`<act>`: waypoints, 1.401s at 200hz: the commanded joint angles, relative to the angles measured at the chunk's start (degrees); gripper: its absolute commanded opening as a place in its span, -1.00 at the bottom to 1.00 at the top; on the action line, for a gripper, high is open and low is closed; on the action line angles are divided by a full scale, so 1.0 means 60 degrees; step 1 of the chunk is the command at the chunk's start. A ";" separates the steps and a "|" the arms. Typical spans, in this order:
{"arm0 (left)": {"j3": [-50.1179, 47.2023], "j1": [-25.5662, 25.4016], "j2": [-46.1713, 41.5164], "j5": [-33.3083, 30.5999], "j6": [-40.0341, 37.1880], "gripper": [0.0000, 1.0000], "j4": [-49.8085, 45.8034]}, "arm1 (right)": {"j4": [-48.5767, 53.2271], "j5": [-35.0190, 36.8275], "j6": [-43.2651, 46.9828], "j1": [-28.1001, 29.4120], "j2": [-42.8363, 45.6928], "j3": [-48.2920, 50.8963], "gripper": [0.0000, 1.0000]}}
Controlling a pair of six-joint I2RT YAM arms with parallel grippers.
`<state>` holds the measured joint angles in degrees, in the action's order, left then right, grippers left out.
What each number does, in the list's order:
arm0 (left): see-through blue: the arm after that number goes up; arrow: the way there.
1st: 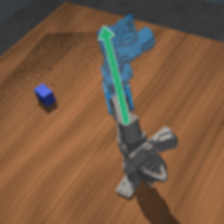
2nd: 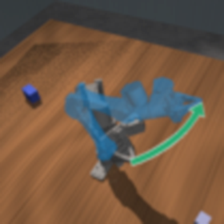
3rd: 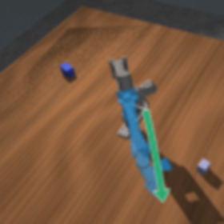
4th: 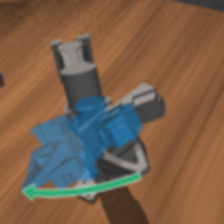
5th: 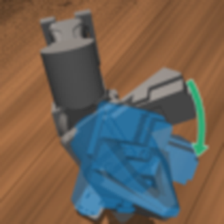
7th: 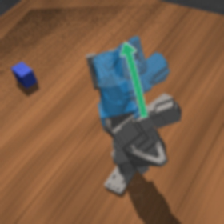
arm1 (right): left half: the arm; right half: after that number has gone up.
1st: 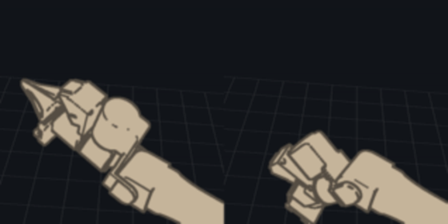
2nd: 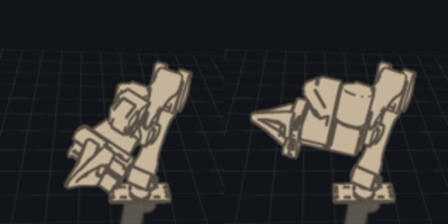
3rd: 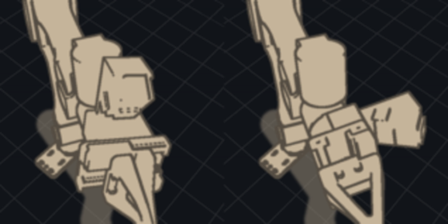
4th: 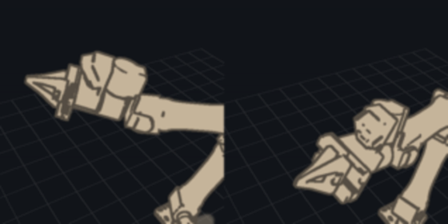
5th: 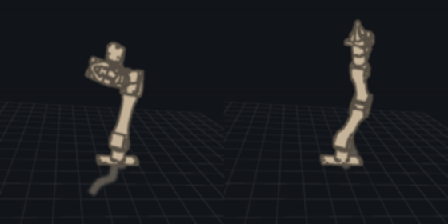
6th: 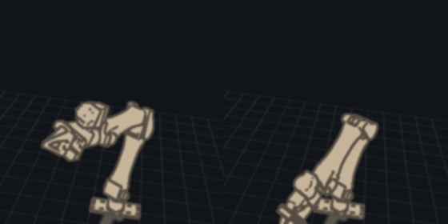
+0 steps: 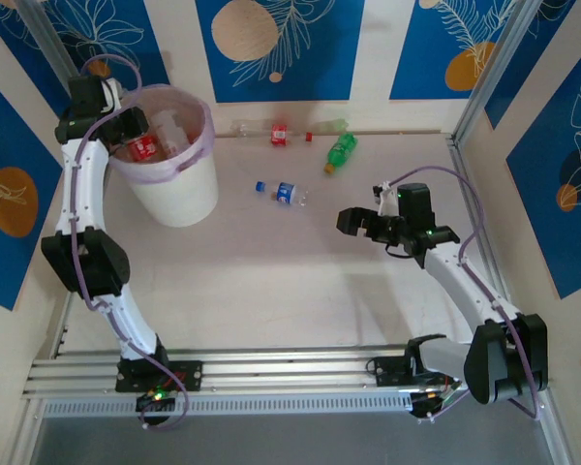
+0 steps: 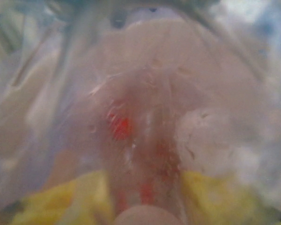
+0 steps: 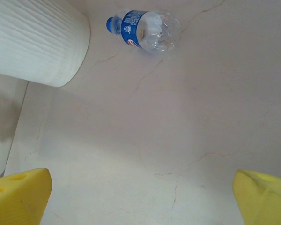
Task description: Put the plastic bottles in the bin
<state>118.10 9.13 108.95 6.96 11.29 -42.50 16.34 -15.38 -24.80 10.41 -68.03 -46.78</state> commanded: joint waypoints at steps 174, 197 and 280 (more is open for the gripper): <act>0.0886 -0.0063 0.0519 0.0528 -0.0622 1.00 -0.0972 | 0.0308 0.0739 0.1167 0.0446 -0.0234 -0.0683 0.98; 0.0829 -0.0071 0.0009 0.0259 -0.0474 1.00 -0.0919 | 0.0622 0.1049 0.1551 0.0470 -0.0234 -0.0829 0.98; -0.1150 -0.0071 -0.2855 -0.0393 0.0241 1.00 0.0148 | 0.0838 0.1284 0.3751 0.0847 -0.0913 -0.1745 1.00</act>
<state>116.84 8.82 98.30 6.15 10.22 -44.71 20.80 -7.68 -9.67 14.22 -70.63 -53.74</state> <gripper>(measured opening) 0.998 0.999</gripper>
